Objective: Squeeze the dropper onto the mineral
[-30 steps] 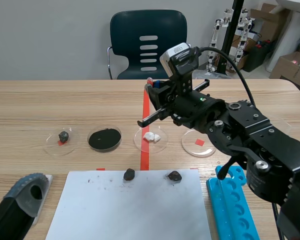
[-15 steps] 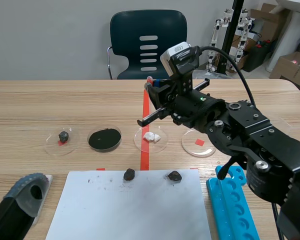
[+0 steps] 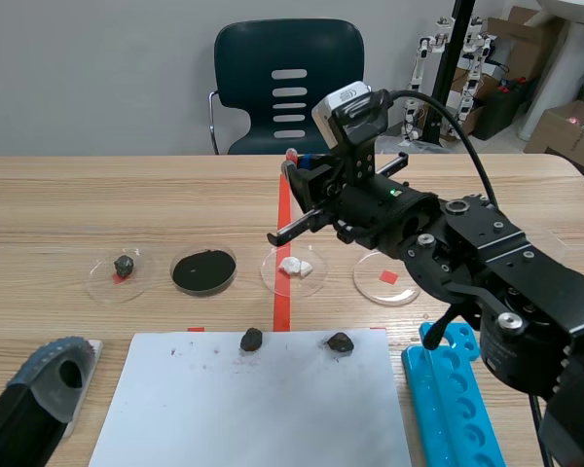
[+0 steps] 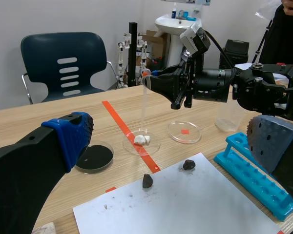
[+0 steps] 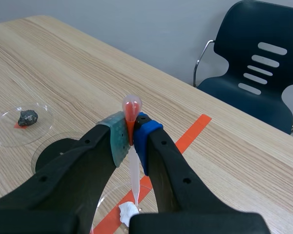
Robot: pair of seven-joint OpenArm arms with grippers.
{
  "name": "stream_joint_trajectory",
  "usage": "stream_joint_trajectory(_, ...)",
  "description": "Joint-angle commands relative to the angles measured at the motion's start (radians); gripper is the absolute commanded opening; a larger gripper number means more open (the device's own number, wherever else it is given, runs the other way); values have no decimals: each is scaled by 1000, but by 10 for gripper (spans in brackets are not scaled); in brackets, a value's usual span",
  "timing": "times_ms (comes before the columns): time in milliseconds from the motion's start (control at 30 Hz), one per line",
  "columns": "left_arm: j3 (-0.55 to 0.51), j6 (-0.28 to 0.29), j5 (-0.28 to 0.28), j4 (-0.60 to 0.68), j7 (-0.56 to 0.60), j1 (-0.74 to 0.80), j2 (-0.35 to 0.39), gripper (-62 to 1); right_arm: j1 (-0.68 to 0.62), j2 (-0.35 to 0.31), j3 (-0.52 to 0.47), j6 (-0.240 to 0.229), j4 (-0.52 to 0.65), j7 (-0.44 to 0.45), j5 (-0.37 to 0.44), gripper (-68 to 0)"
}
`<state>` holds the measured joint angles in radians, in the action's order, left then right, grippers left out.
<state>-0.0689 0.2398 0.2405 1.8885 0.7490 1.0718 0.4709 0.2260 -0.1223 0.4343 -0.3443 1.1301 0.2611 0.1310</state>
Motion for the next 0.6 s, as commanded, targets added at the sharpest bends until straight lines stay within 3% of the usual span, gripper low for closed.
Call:
stream_joint_trajectory(0, -1, 3, 6, 19, 14, 5, -5, 14, 18, -2, -3, 3, 6, 15, 11, -667)
stream_joint_trajectory(200, -1, 3, 6, 19, 14, 5, -5, 14, 5, -6, -3, 15, 21, 14, 11, -667)
stream_joint_trajectory(367, -1, 3, 6, 19, 14, 5, -5, 14, -76, -42, -3, 56, 166, 3, 11, -667)
stream_joint_trajectory(567, -1, 3, 6, 19, 13, 5, -5, 14, -245, -84, -3, 196, 411, -28, 11, -667)
